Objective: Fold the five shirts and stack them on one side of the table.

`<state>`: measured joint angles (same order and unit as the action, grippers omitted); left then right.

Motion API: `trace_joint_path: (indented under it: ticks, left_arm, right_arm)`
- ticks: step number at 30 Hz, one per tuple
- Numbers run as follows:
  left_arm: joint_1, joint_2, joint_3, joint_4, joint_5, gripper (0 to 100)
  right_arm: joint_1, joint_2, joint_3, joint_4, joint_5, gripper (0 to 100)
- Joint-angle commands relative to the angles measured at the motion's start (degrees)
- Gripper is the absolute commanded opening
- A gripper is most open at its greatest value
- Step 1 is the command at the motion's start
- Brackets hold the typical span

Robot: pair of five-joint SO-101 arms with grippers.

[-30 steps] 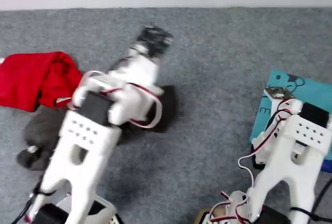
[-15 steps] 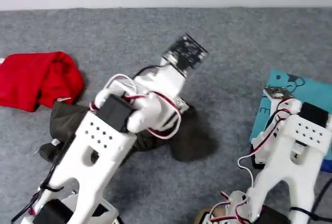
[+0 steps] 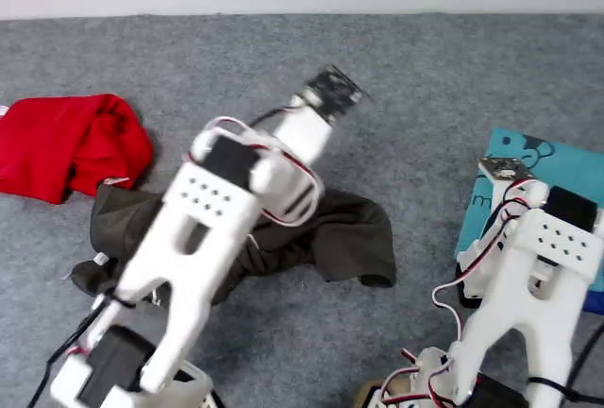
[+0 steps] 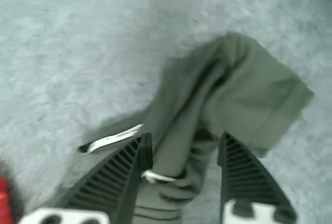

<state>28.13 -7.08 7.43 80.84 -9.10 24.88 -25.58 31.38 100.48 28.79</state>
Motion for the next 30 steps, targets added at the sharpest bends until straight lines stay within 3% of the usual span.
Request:
trace_joint_path:
  ticks: [1,7,14,26,30]
  left_arm:
    - [6.8,3.1,-1.0,0.4,-1.3,24]
    - [15.9,9.6,-1.1,-1.8,-3.5,25]
    - [21.0,18.4,-7.3,-4.4,-3.3,25]
    - [21.1,42.5,-24.9,-4.1,-3.2,24]
    - [19.6,47.3,-29.1,-2.1,-3.4,15]
  right_arm:
    - [0.5,-2.2,-0.4,2.2,-0.4,0.9]
    - [3.4,-2.5,-0.4,2.2,-0.4,0.9]
    - [5.1,-2.6,-0.3,2.3,-0.4,0.9]
    - [4.8,-2.3,-0.3,2.3,-0.4,0.9]
    - [4.8,-2.6,-0.3,2.3,-0.4,0.9]
